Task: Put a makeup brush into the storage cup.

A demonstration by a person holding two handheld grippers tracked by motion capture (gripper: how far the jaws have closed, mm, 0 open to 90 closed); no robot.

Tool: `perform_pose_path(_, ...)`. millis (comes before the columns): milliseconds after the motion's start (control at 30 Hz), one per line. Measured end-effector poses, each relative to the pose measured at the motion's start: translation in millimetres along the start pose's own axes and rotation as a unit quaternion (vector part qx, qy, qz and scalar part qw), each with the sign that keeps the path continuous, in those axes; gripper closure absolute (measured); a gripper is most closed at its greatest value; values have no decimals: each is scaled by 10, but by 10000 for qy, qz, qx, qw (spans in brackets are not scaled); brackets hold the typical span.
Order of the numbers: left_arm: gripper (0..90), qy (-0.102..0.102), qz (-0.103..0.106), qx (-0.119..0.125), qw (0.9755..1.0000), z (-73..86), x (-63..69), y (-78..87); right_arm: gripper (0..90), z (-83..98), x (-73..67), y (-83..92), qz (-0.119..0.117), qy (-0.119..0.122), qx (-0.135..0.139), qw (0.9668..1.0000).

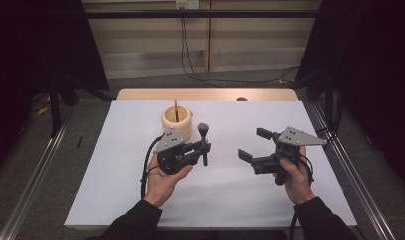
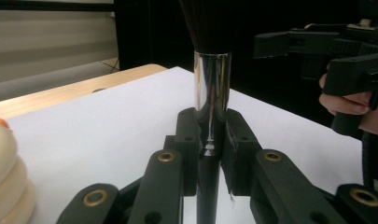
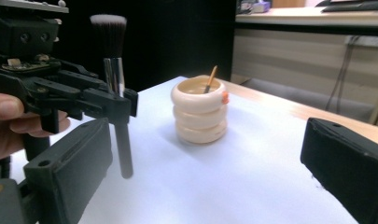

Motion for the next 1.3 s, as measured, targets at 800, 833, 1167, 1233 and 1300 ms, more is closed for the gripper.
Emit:
perform_pose_path(800, 787, -96, -482, 128, 9987, -164, -250, 244, 8, 214, 116, 413, 623, -108, -34, 9980)
perform_pose_path(833, 787, -40, -471, 183, 9987, -171, -269, 257, 8, 226, 117, 431, 647, -131, -23, 9978)
perform_pose_path(1167, 787, -78, -672, 235, 9974, -234, -411, 364, 7, 329, 97, 640, 785, -160, -88, 9967)
perform_pose_path(1233, 787, -85, -730, 228, 9970, -259, -429, 387, 24, 341, 90, 663, 784, -140, -108, 9968)
perform_pose_path(1300, 787, -108, -760, 234, 9968, -283, -450, 407, 24, 356, 83, 683, 773, -153, -155, 9968)
Point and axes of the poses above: each handheld gripper's, and its own axes: y roughly backward along the jaws, z roughly out of its underside, x roughly to its right, the point moved 1 cm from there along -y, roughly forward along the jaws, and after that the axes turned 9 degrees about x, right-handed, at the moved point
